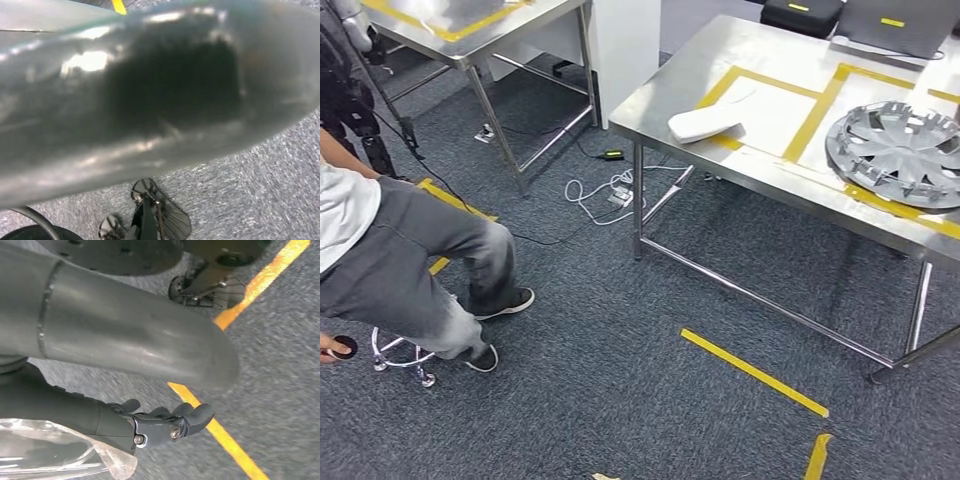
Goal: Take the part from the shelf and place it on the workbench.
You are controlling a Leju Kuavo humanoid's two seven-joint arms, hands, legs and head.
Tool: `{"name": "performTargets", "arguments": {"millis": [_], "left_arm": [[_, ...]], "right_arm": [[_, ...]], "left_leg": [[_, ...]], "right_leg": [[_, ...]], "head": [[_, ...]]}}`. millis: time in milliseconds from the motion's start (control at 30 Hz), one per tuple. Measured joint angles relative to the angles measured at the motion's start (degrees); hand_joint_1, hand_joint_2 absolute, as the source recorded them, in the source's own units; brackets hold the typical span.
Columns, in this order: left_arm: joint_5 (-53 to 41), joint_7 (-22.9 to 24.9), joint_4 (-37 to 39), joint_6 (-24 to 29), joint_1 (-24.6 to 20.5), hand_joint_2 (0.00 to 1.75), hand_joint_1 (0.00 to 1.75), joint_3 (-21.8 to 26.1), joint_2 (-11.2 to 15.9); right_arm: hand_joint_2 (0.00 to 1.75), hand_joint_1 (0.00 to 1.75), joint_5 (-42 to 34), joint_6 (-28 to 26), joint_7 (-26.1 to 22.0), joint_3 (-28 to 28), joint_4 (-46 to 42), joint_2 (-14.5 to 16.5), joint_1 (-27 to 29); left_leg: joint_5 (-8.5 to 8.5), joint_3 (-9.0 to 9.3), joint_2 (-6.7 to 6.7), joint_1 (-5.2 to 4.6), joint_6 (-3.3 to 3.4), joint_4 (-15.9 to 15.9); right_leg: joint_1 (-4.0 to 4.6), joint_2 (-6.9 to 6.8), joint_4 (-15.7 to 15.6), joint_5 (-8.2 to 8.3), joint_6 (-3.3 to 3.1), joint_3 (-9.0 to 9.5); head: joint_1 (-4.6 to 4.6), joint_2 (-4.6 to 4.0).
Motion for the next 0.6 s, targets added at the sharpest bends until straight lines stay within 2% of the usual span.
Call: {"name": "performTargets", "arguments": {"millis": [33, 100, 167, 233, 267, 300, 333, 367, 400, 467, 500, 533, 600], "left_arm": [[-0.3, 0.2, 0.0, 0.1, 0.0, 0.00, 0.00, 0.0, 0.0], [-0.7, 0.6, 0.0, 0.4, 0.1, 0.00, 0.00, 0.0, 0.0], [-0.8, 0.8, 0.1, 0.5, 0.2, 0.00, 0.00, 0.0, 0.1], [-0.8, 0.8, 0.1, 0.6, 0.1, 0.00, 0.00, 0.0, 0.1], [-0.8, 0.8, 0.1, 0.6, 0.1, 0.00, 0.00, 0.0, 0.1], [-0.8, 0.9, 0.1, 0.5, 0.1, 0.00, 0.00, 0.0, 0.1], [-0.7, 0.9, 0.1, 0.4, 0.1, 0.00, 0.00, 0.0, 0.1], [-0.6, 0.9, 0.1, 0.2, 0.2, 0.00, 0.00, 0.0, 0.1], [-0.5, 0.9, 0.1, 0.1, 0.2, 0.00, 0.00, 0.1, 0.1], [-0.5, 1.1, 0.1, 0.0, 0.2, 0.00, 0.00, 0.1, 0.0], [-0.5, 1.2, 0.1, 0.0, 0.2, 0.00, 0.00, 0.1, 0.0], [-0.6, 1.2, 0.1, 0.0, 0.1, 0.00, 0.00, 0.1, 0.0], [-0.6, 1.3, 0.1, 0.0, 0.3, 0.00, 0.00, 0.1, 0.0]], "right_arm": [[0.00, 0.00, 0.2, 0.0, 0.0, 0.0, 0.0, -0.1, 0.0], [0.00, 0.00, 0.3, 0.0, 0.2, 0.0, 0.0, -0.2, -0.1], [0.00, 0.00, 0.5, 0.0, 0.2, 0.0, 0.0, -0.2, 0.0], [0.00, 0.00, 0.5, 0.0, 0.2, 0.0, 0.0, -0.3, 0.0], [0.00, 0.00, 0.6, 0.0, 0.1, 0.0, 0.0, -0.3, 0.1], [0.00, 0.00, 0.6, 0.0, 0.1, 0.0, 0.0, -0.3, 0.1], [0.00, 0.00, 0.7, -0.1, 0.0, 0.0, 0.0, -0.3, 0.1], [0.00, 0.00, 0.8, -0.1, 0.0, 0.0, 0.0, -0.3, 0.1], [0.00, 0.00, 0.9, -0.1, -0.1, 0.0, 0.0, -0.3, 0.0], [0.00, 0.00, 1.0, -0.1, -0.2, 0.0, 0.0, -0.3, -0.1], [0.00, 0.00, 1.0, -0.1, -0.2, 0.0, 0.0, -0.3, -0.1], [0.00, 0.00, 1.1, 0.0, -0.1, 0.0, 0.0, -0.3, -0.1], [0.00, 0.00, 1.6, 0.2, 0.0, 0.1, 0.0, -0.3, -0.2]], "left_leg": [[0.06, -0.35, -0.56, 0.00, -0.37, 0.2], [0.22, -0.91, -1.43, 0.18, -1.04, 0.5], [-1.14, -1.84, -0.04, 0.18, -1.63, 2.5], [-4.62, -4.44, 2.48, 0.24, -2.20, 8.6], [-6.34, -6.09, 3.10, 0.36, -2.43, 12.4], [-7.34, -7.31, 3.42, 0.48, -2.57, 15.3], [-7.31, -7.74, 3.61, 0.58, -2.64, 16.4], [-6.21, -7.11, 3.80, 0.63, -2.61, 15.3], [-4.30, -5.45, 4.24, 0.63, -2.47, 12.2], [-1.33, -1.61, 6.58, 0.25, -2.01, 4.6], [-0.73, -0.44, 7.59, -0.01, -1.70, 2.1], [-0.80, -0.07, 8.16, -0.26, -1.42, 1.0], [-0.82, -0.23, 7.31, -0.46, -0.76, 0.6]], "right_leg": [[-0.05, 0.64, -1.0, -0.09, -0.15, 0.49], [-0.04, -0.29, -1.1, -0.07, -0.66, 0.71], [-0.16, -1.64, -1.2, 0.14, -1.34, 0.80], [-0.11, -3.22, -1.3, 0.11, -1.75, 0.93], [-0.04, -4.08, -1.3, 0.04, -1.86, 0.96], [0.03, -4.94, -1.3, -0.01, -1.90, 0.98], [0.07, -5.74, -1.3, -0.08, -1.92, 1.01], [0.09, -6.48, -1.3, -0.15, -1.90, 1.08], [0.10, -7.17, -1.3, -0.26, -1.82, 1.23], [0.27, -8.34, -1.2, -0.55, -1.49, 1.53], [0.40, -8.91, -1.2, -0.71, -1.22, 1.60], [0.52, -9.43, -1.2, -0.84, -0.92, 1.62], [0.59, -10.54, -1.3, -1.00, -0.24, 1.81]], "head": [[-0.02, 0.00], [-0.03, 0.00], [-0.37, 0.00], [-0.80, 0.00], [-0.91, 0.00], [-0.90, 0.00], [-0.90, 0.00], [-0.91, 0.00], [-0.91, 0.00], [-0.93, 0.00], [-0.91, 0.00], [-0.89, 0.00], [-0.84, 0.00]]}}
